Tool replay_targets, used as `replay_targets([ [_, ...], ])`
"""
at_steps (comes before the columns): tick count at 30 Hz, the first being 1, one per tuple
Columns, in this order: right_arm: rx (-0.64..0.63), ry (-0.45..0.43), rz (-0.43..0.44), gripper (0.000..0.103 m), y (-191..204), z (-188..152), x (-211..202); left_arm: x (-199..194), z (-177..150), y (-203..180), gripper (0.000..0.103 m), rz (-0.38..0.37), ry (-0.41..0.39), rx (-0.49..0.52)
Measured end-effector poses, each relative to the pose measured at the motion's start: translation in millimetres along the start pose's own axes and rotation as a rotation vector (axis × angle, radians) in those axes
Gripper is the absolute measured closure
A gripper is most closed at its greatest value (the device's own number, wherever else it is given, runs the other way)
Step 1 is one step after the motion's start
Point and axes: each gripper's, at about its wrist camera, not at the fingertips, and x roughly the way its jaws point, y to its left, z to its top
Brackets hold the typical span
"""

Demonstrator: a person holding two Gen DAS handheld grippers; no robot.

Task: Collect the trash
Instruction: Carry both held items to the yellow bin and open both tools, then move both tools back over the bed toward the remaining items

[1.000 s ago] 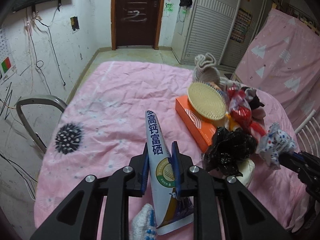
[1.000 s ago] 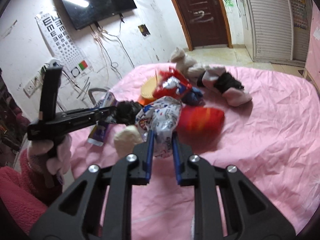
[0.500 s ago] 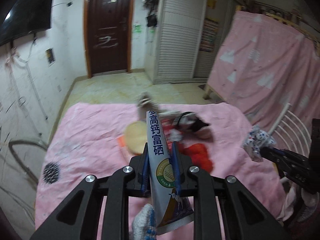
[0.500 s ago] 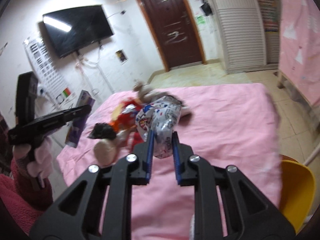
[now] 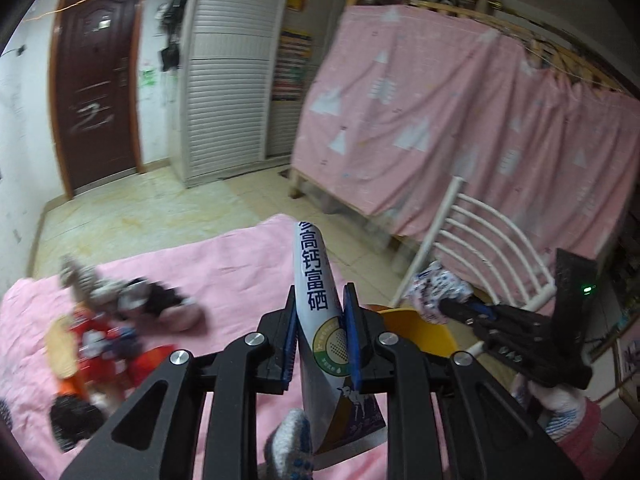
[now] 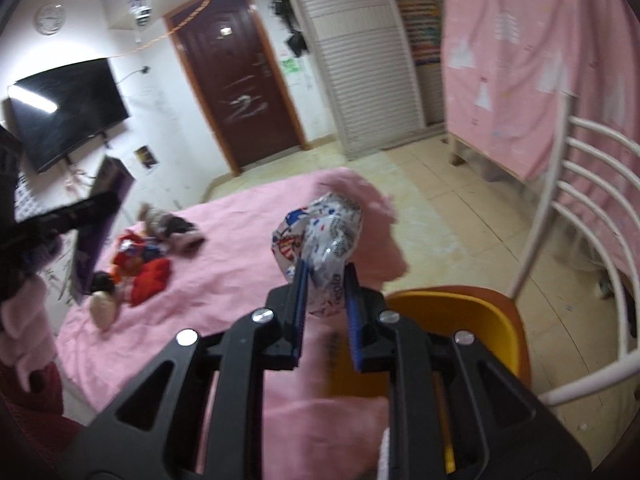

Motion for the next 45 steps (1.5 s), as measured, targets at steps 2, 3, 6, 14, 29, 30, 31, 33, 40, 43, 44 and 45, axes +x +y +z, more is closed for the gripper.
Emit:
replay_targets([
  [2, 0.013, 0.009, -0.024, 0.085, -14.2, -3.1, 1.0, 12.7, 3.1, -18.9, 0.092, -0.024, 0.004, 0.024],
  [3, 0.021, 0.014, -0.031, 0.085, -19.6, -4.8, 2.2, 18.2, 3.4, -27.9, 0.092, -0.034, 0.007, 0.035],
  [6, 0.053, 0.037, -0.044, 0.070, -35.5, -9.4, 8.8, 39.3, 5.0, -55.1, 0.092, -0.066, 0.035, 0.066],
  [14, 0.126, -0.006, -0.079, 0.050, -68.2, -12.0, 0.9, 74.0, -0.5, -110.1, 0.092, -0.131, 0.074, 0.130],
  [29, 0.179, -0.059, -0.108, 0.050, -80.2, -7.3, -17.7, 77.6, -6.7, -120.1, 0.047, -0.158, 0.102, 0.127],
  [30, 0.174, -0.056, -0.104, 0.050, -77.1, -7.0, -16.7, 75.3, -7.2, -116.6, 0.047, -0.155, 0.100, 0.120],
  [31, 0.166, -0.051, -0.100, 0.049, -72.2, -6.5, -15.3, 72.3, -7.3, -112.8, 0.047, -0.151, 0.097, 0.113],
  [33, 0.150, -0.044, -0.094, 0.049, -64.6, -5.8, -11.9, 65.5, -8.5, -102.6, 0.046, -0.137, 0.091, 0.099],
  [40, 0.096, -0.023, -0.055, 0.046, -28.3, 0.4, 0.9, 40.7, -10.2, -63.6, 0.043, -0.051, 0.069, 0.042],
  [43, 0.065, -0.008, -0.027, 0.046, -8.0, 4.6, 10.3, 28.2, -12.7, -41.7, 0.041, 0.012, 0.056, 0.017],
  [44, 0.052, -0.002, -0.020, 0.046, 0.0, 5.7, 14.0, 23.6, -13.4, -33.3, 0.041, 0.036, 0.051, 0.007],
  [45, 0.037, 0.006, -0.009, 0.046, 9.7, 6.8, 18.6, 18.7, -13.9, -25.0, 0.040, 0.057, 0.046, -0.004],
])
